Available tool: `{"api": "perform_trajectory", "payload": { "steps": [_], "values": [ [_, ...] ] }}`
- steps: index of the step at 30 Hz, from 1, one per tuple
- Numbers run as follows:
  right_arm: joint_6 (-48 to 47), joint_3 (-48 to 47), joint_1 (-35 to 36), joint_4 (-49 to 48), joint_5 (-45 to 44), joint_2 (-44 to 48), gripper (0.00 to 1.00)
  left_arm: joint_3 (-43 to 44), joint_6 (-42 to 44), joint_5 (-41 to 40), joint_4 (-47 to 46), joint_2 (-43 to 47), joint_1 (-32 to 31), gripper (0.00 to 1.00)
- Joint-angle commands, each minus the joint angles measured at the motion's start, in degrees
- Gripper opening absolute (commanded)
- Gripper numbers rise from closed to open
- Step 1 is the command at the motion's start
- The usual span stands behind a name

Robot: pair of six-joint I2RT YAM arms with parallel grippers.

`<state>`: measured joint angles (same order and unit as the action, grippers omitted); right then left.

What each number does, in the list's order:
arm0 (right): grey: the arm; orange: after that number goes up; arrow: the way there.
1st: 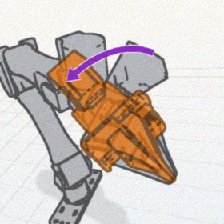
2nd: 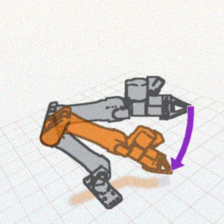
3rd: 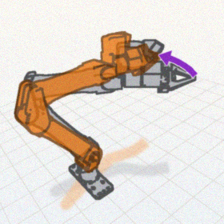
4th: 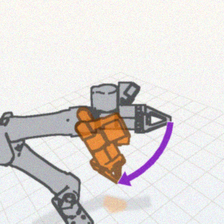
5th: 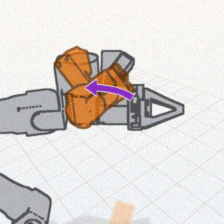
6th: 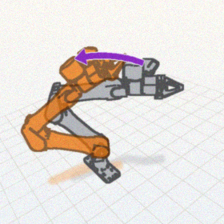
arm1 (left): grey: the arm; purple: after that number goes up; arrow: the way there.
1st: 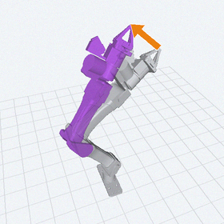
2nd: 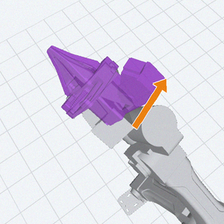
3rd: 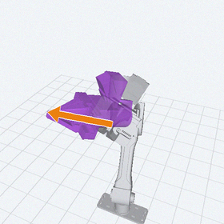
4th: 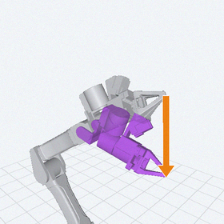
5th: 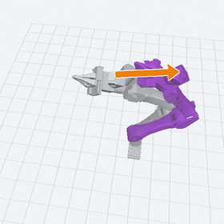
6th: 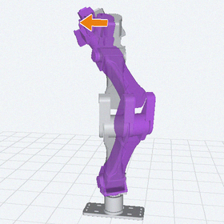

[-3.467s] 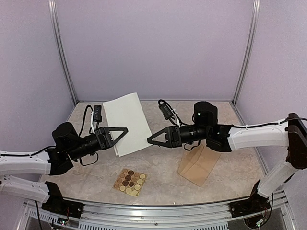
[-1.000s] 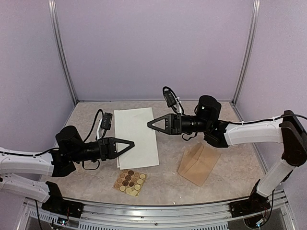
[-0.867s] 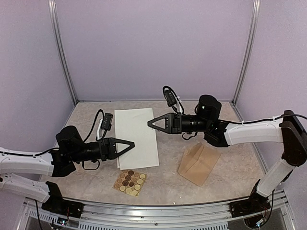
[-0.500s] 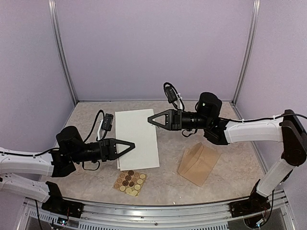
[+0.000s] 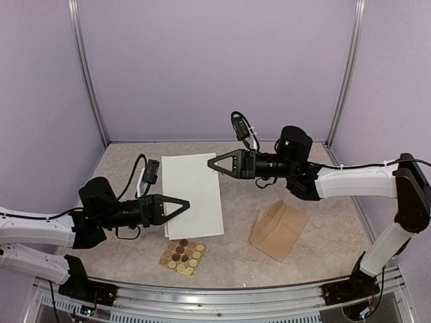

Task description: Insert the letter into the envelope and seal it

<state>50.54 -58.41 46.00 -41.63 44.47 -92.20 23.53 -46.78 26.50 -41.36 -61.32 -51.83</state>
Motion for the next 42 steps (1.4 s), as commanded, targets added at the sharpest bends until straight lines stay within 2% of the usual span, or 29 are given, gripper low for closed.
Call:
{"api": "perform_trajectory", "payload": {
  "steps": [1,2,5,20,24,25,27,31,35,39,42],
  "values": [
    [-0.6,-2.0,-1.5,-1.1,-1.9,0.3,0.05,0.5,1.0,1.9,1.3,0.8,-0.7,0.0],
    [-0.6,-2.0,-1.7,-1.1,-1.7,0.4,0.08,0.5,1.0,2.0,1.4,0.8,-0.7,0.0],
    [-0.8,-2.2,-1.7,-1.2,-1.6,0.5,0.0,0.5,1.0,2.0,1.3,0.8,-0.8,0.0],
    [-2.1,-3.1,-2.2,-0.5,-0.8,1.3,0.0,0.3,1.2,1.7,2.2,0.2,-0.9,0.01],
    [-8.2,-4.2,-2.3,7.5,1.0,3.0,0.0,3.3,5.6,-3.7,12.1,2.1,-0.7,0.57],
    [-9.9,-4.5,-2.3,9.8,1.9,3.5,0.0,4.5,7.1,-5.3,15.6,2.8,-0.5,0.67],
    [-13.8,-5.2,-2.3,16.0,3.2,4.8,0.0,7.6,10.4,-9.0,25.7,4.8,0.6,0.79],
    [-22.6,-6.3,-2.2,29.5,3.9,7.9,0.0,12.6,17.0,-16.4,38.7,9.4,3.8,0.9],
    [-28.5,-6.8,-2.2,38.6,5.2,9.6,0.0,19.0,24.5,-17.5,46.9,10.4,5.7,0.93],
    [-32.2,-7.7,-1.4,45.5,5.9,9.7,0.0,27.5,30.8,-11.5,52.9,5.1,5.1,0.93],
    [-33.8,-8.4,-0.4,47.7,6.5,9.4,0.0,32.4,33.2,-8.1,55.9,-0.7,2.2,0.94]
  ]
}}
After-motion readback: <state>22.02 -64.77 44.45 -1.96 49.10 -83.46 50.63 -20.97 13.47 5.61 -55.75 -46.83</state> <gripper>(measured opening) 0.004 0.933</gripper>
